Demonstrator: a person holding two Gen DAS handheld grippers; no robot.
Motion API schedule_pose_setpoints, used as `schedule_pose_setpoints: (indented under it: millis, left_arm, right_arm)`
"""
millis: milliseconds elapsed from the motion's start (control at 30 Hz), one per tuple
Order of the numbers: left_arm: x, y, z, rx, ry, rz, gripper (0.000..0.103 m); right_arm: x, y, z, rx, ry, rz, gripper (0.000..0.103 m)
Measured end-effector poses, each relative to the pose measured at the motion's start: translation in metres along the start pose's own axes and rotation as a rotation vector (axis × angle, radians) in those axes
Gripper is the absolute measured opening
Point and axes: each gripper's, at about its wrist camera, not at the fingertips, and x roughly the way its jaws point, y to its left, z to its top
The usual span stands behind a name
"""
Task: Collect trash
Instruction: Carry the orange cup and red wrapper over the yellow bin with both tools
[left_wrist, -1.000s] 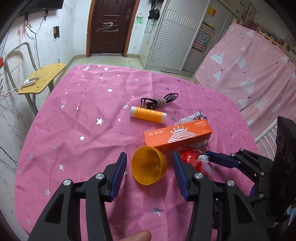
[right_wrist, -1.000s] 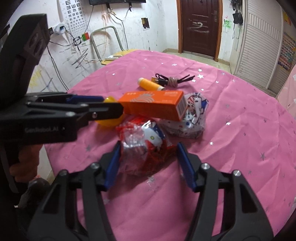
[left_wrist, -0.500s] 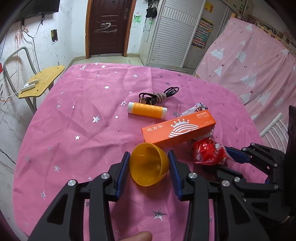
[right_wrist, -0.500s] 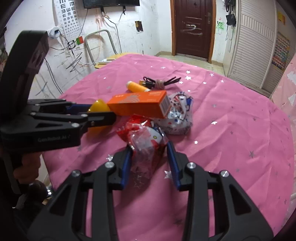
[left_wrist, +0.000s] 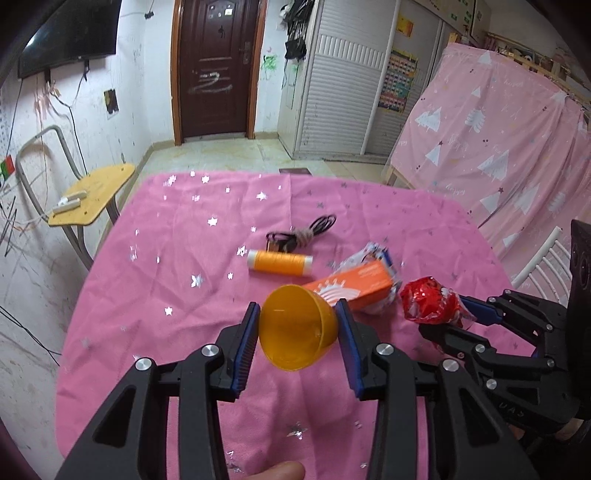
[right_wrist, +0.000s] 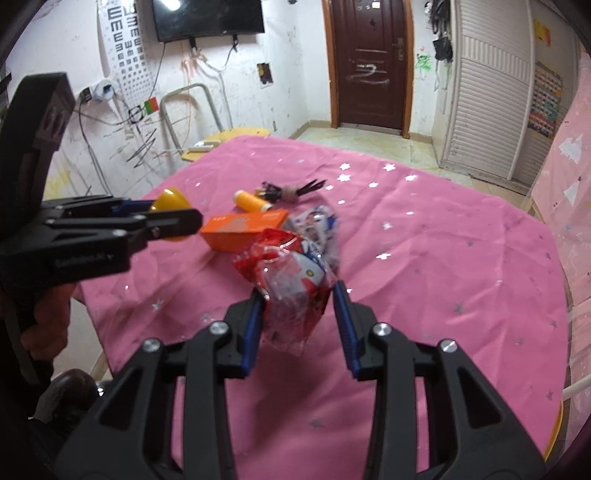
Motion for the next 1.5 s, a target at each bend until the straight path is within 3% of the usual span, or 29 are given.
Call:
schedule_pose_setpoints:
  millis: [800,1500]
  left_arm:
    - [-0.016,-0.099,0.033,0.128,-0.073,-0.049,0.034]
    - [0.008,-0.217,0.043,0.224,-0.047,-0.131,0.034]
  right_arm:
    - [-0.086,-0.115,-0.025,0.221,-0.186,-0.149,0.035]
    - [-0.132,-0.212,-0.089,0.384,-0.209,-0.314,0.035]
